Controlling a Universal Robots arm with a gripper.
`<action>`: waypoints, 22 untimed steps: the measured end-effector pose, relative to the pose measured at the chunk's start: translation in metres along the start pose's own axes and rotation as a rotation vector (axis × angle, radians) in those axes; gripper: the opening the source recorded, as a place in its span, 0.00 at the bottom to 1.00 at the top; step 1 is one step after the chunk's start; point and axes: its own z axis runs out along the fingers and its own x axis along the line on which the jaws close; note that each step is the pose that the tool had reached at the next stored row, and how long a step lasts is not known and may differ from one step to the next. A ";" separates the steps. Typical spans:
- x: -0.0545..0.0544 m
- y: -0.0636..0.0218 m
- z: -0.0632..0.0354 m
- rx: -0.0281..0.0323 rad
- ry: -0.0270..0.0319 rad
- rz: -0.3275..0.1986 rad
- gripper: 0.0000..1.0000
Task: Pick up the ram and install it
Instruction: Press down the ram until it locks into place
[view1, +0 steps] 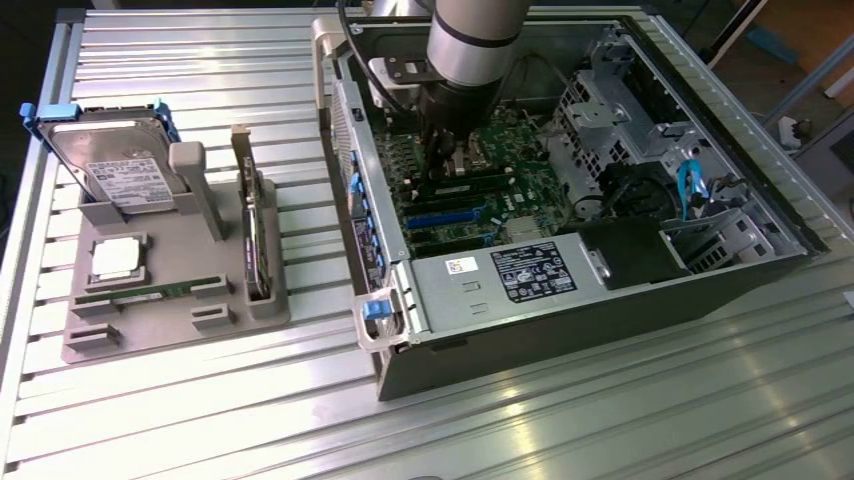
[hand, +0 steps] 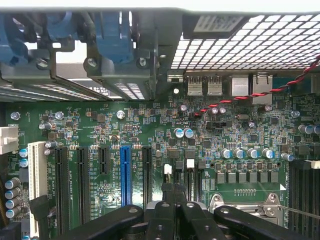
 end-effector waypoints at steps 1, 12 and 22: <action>0.000 0.0000 -0.0004 0.0002 -0.0003 0.000 0.11; 0.000 0.0000 -0.0147 0.0000 0.0001 0.000 0.11; -0.001 0.0000 -0.0273 0.0001 0.0004 0.000 0.11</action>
